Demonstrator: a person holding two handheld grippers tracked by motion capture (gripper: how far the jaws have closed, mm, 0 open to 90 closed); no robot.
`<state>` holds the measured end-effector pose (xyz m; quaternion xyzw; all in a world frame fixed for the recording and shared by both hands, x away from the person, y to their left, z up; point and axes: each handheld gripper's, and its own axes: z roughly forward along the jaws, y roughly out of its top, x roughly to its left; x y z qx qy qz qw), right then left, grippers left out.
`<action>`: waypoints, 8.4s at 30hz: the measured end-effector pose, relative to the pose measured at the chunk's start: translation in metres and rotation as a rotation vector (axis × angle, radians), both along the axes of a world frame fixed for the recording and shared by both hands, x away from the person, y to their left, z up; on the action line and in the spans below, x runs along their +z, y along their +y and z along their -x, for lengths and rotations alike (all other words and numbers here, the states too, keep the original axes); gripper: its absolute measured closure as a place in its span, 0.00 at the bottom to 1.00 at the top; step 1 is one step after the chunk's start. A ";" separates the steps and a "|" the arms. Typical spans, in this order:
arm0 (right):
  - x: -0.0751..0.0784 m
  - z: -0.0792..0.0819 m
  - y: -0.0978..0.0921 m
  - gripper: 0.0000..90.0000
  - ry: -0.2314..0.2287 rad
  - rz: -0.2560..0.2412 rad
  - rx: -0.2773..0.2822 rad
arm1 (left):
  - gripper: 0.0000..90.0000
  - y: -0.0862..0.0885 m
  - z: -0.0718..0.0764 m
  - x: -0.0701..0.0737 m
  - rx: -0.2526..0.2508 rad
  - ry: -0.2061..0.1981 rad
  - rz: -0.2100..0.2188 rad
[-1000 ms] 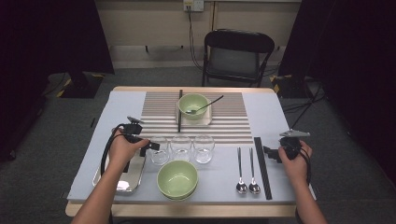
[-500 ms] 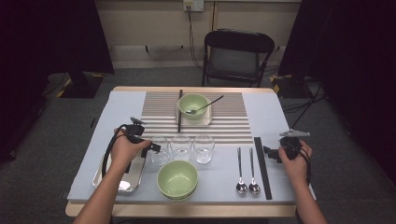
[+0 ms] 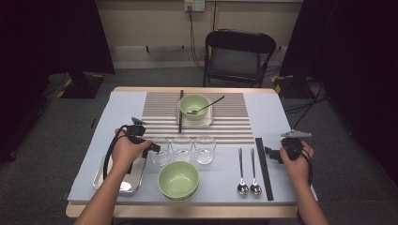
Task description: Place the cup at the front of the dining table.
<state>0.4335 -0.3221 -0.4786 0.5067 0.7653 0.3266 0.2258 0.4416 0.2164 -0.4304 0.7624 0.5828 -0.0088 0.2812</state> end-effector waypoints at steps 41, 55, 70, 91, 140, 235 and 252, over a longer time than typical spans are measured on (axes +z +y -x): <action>0.000 0.000 0.000 0.18 0.002 -0.002 0.001 | 0.94 -0.011 0.000 0.010 0.028 0.063 -0.111; 0.000 0.000 0.000 0.18 0.002 -0.002 0.001 | 0.95 0.000 0.003 0.020 0.049 -0.005 -0.083; 0.000 0.000 0.000 0.18 0.002 -0.002 0.001 | 0.95 0.002 0.000 0.030 0.054 -0.045 -0.077; 0.000 0.000 0.000 0.18 0.002 -0.002 0.002 | 0.95 0.007 -0.004 0.032 0.067 -0.057 -0.073; 0.000 0.000 0.000 0.18 0.001 -0.002 0.002 | 0.95 0.010 -0.015 0.041 0.077 -0.057 -0.064; 0.000 0.000 0.000 0.18 0.003 -0.005 0.001 | 0.95 0.018 -0.041 0.051 0.144 -0.042 0.013; 0.000 0.000 -0.001 0.18 0.003 -0.005 0.002 | 0.95 0.017 -0.044 0.052 0.143 -0.055 0.014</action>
